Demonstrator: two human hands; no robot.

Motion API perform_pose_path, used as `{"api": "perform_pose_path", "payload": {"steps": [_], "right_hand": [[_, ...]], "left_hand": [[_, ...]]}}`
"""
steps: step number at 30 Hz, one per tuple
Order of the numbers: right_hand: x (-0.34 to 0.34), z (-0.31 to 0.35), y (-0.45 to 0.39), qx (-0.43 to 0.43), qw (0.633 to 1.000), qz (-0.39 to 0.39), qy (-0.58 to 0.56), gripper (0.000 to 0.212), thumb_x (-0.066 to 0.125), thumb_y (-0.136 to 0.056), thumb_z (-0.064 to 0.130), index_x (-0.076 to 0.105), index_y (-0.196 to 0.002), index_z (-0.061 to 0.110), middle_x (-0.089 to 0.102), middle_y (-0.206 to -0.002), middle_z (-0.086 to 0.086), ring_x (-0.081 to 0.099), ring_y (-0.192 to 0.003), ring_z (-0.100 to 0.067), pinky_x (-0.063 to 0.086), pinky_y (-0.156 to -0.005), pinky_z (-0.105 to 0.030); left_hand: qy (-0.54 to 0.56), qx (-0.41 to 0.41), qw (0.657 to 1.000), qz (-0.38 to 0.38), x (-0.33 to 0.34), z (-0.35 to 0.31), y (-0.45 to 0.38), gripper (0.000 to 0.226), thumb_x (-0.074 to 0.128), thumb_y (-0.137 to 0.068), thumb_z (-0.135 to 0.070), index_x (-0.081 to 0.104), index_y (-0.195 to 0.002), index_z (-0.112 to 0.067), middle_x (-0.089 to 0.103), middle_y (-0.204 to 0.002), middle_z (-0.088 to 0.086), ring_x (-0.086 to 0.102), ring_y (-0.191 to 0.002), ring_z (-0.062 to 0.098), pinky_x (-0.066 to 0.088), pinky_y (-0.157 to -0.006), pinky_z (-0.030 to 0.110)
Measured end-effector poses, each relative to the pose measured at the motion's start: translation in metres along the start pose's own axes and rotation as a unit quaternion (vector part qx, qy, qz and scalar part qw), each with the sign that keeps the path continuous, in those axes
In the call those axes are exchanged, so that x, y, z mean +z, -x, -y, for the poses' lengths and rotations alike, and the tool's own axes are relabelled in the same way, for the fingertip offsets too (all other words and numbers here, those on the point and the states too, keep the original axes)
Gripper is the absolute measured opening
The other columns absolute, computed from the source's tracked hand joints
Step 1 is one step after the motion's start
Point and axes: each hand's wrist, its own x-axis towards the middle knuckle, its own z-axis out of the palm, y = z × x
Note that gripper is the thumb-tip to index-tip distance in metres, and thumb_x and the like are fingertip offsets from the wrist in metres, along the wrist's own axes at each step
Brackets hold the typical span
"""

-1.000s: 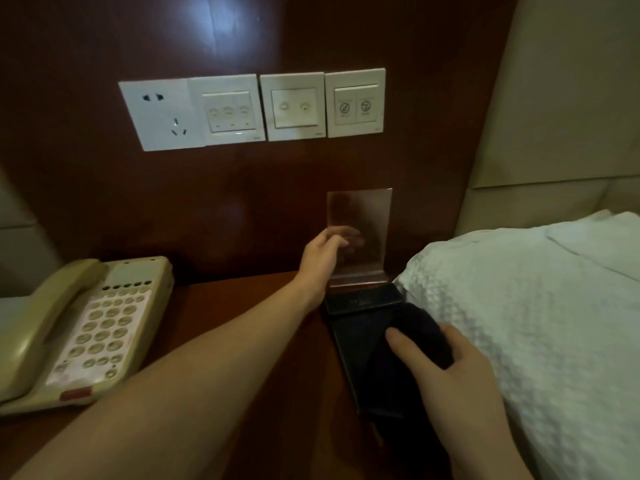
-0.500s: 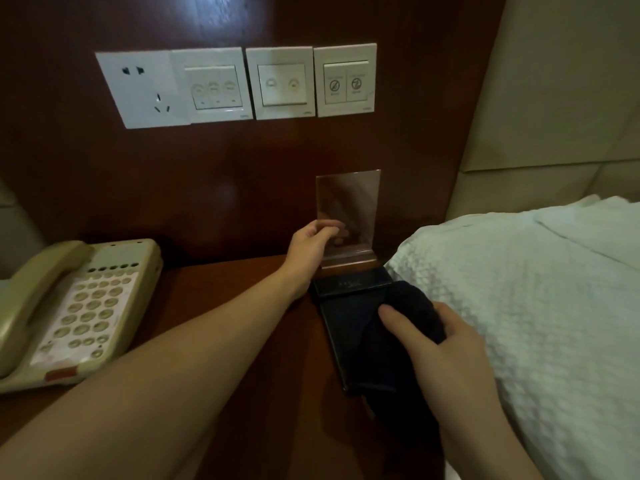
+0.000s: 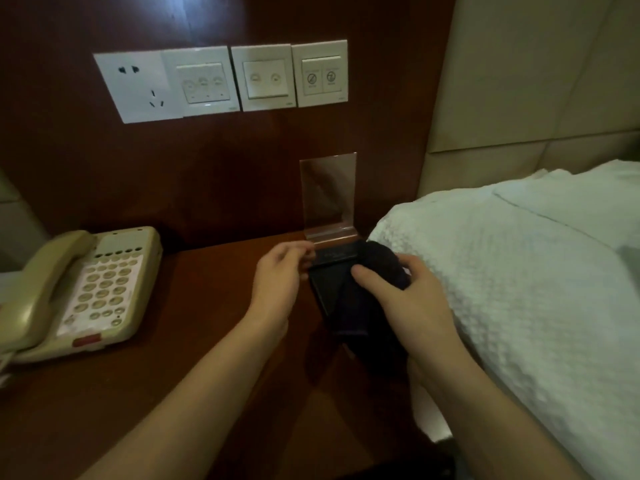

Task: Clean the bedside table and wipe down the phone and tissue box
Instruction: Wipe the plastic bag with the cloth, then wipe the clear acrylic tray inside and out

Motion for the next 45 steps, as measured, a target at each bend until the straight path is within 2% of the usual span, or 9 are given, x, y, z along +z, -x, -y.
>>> {"api": "perform_pose_path", "payload": {"steps": [6, 11, 14, 19, 25, 29, 35, 42, 45], "right_hand": [[-0.024, 0.002, 0.063, 0.043, 0.988, 0.005, -0.146, 0.044, 0.074, -0.084, 0.026, 0.058, -0.124, 0.024, 0.072, -0.112, -0.005, 0.073, -0.094, -0.021, 0.060, -0.076, -0.036], [-0.074, 0.005, 0.137, 0.012, 0.994, 0.028, -0.108, 0.041, 0.073, -0.076, 0.030, 0.065, -0.116, 0.027, 0.076, -0.101, 0.001, 0.073, -0.094, -0.014, 0.056, -0.075, -0.025], [-0.117, 0.007, 0.156, 0.073, 0.993, -0.019, -0.094, 0.032, 0.075, -0.081, 0.033, 0.071, -0.107, 0.015, 0.077, -0.096, -0.007, 0.074, -0.091, -0.023, 0.057, -0.084, -0.039], [-0.192, 0.035, 0.156, -0.033, 0.985, -0.157, 0.060, 0.017, 0.069, -0.088, 0.033, 0.071, -0.094, 0.017, 0.076, -0.083, 0.003, 0.072, -0.079, -0.011, 0.055, -0.069, -0.022], [-0.270, 0.043, 0.138, -0.030, 0.968, -0.245, -0.043, 0.021, 0.066, -0.090, 0.037, 0.071, -0.106, 0.024, 0.077, -0.095, 0.005, 0.072, -0.089, -0.011, 0.052, -0.079, -0.033], [-0.292, 0.036, 0.124, 0.004, 0.965, -0.242, -0.099, 0.020, 0.066, -0.091, 0.032, 0.071, -0.107, 0.021, 0.077, -0.095, 0.001, 0.074, -0.089, -0.016, 0.052, -0.077, -0.035], [-0.317, 0.019, 0.105, 0.057, 0.952, -0.218, -0.209, 0.028, 0.065, -0.092, 0.030, 0.071, -0.115, 0.015, 0.077, -0.102, -0.004, 0.074, -0.093, -0.020, 0.053, -0.088, -0.039], [-0.326, 0.003, 0.085, 0.086, 0.939, -0.216, -0.254, 0.045, 0.071, -0.083, 0.038, 0.071, -0.118, 0.011, 0.075, -0.109, -0.012, 0.072, -0.100, -0.029, 0.050, -0.098, -0.046], [-0.330, 0.010, 0.076, 0.103, 0.938, -0.204, -0.260, 0.050, 0.072, -0.082, 0.043, 0.070, -0.118, 0.008, 0.074, -0.108, -0.014, 0.072, -0.101, -0.031, 0.049, -0.100, -0.048]], "left_hand": [[-0.004, -0.030, 0.980, 0.197, 0.001, -0.016, 0.122, 0.022, 0.068, -0.094, -0.037, 0.069, -0.115, -0.030, 0.076, -0.105, -0.009, 0.072, -0.097, 0.006, 0.057, -0.086, 0.027], [0.011, 0.030, 0.986, 0.162, 0.020, -0.018, 0.198, 0.014, 0.064, -0.098, -0.016, 0.073, -0.102, -0.025, 0.078, -0.090, -0.008, 0.074, -0.086, 0.008, 0.057, -0.074, 0.023], [-0.048, 0.062, 0.981, 0.179, 0.052, -0.012, 0.231, 0.020, 0.060, -0.100, -0.030, 0.077, -0.092, -0.024, 0.078, -0.084, -0.006, 0.074, -0.081, 0.009, 0.059, -0.080, 0.043], [-0.019, 0.043, 0.972, 0.232, 0.112, -0.031, 0.255, 0.056, 0.043, -0.098, -0.055, 0.081, -0.082, -0.017, 0.077, -0.075, 0.000, 0.075, -0.075, 0.014, 0.056, -0.063, 0.030], [-0.009, 0.076, 0.956, 0.282, 0.178, -0.051, 0.239, 0.031, 0.049, -0.105, -0.032, 0.074, -0.091, -0.019, 0.075, -0.079, -0.003, 0.071, -0.075, 0.014, 0.056, -0.066, 0.030], [-0.060, 0.074, 0.950, 0.298, 0.227, -0.051, 0.217, 0.019, 0.057, -0.101, -0.034, 0.068, -0.112, -0.023, 0.073, -0.105, -0.008, 0.067, -0.096, 0.013, 0.058, -0.083, 0.035], [-0.174, -0.025, 0.924, 0.340, 0.303, -0.058, 0.186, 0.083, 0.055, -0.094, -0.063, 0.027, -0.159, -0.019, 0.034, -0.163, 0.005, 0.040, -0.144, 0.027, 0.038, -0.108, 0.040], [-0.270, -0.061, 0.896, 0.347, 0.330, -0.056, 0.149, 0.083, 0.068, -0.086, -0.062, 0.052, -0.138, 0.000, 0.061, -0.110, 0.010, 0.064, -0.091, 0.023, 0.058, -0.080, 0.036], [-0.299, -0.042, 0.886, 0.353, 0.326, -0.058, 0.148, 0.081, 0.069, -0.085, -0.064, 0.056, -0.134, 0.000, 0.058, -0.085, 0.006, 0.060, -0.073, 0.018, 0.046, -0.061, 0.027]]}}
